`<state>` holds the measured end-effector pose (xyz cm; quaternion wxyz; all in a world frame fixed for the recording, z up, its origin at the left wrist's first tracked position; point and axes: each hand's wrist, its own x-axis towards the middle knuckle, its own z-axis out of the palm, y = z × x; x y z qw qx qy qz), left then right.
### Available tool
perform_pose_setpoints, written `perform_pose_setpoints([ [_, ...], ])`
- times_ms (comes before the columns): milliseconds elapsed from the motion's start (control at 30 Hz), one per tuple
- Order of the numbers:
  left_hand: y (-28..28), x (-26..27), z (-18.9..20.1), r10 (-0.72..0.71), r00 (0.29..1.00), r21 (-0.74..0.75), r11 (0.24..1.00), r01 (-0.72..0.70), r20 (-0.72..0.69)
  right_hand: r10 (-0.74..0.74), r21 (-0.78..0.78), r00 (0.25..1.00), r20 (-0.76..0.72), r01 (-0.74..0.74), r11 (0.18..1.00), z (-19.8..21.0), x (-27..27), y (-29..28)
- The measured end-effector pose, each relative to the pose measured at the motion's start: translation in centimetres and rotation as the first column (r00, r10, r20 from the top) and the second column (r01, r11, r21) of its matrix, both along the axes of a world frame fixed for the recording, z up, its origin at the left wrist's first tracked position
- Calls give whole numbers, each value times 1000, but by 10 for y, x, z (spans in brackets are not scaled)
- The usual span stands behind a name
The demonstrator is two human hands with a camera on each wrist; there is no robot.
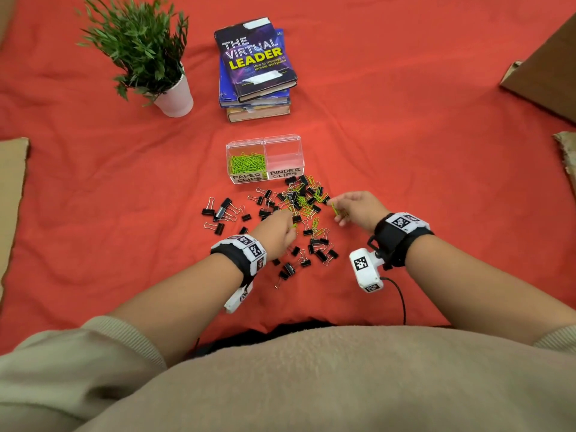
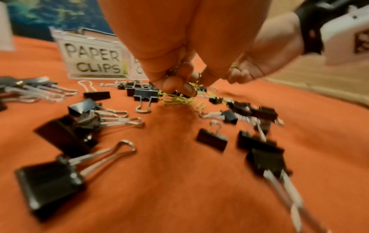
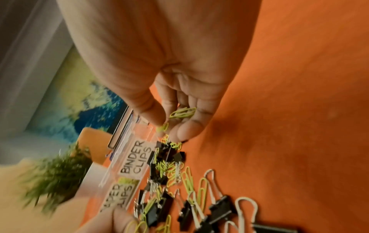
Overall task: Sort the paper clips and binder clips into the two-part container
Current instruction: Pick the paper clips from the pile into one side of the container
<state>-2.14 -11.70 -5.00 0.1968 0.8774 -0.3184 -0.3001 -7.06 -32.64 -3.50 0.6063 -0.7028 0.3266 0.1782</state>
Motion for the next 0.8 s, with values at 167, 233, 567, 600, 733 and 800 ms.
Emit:
perform_pose_setpoints([
  [167, 2, 12, 11, 234, 964, -99, 964, -247, -125, -121, 303, 985, -124, 153, 941, 3, 5, 9],
  [233, 5, 16, 10, 300, 938, -115, 940, -321, -174, 20, 155, 995, -96, -5, 988, 2, 5, 12],
  [567, 14, 23, 7, 449, 812, -138, 839, -527, -373, 769, -671, 630, -108, -617, 411, -11, -8, 22],
  [600, 14, 22, 6, 460, 799, -136, 829, -543, -386, 775, -680, 621, -119, -620, 392, -13, -10, 22],
  [733, 17, 21, 7, 478, 780, -137, 812, -568, -404, 809, -715, 563, -168, -635, 293, -19, -15, 25],
  [800, 18, 21, 8, 476, 790, -129, 820, -558, -386, 813, -731, 552, -184, -630, 262, -21, -16, 27],
])
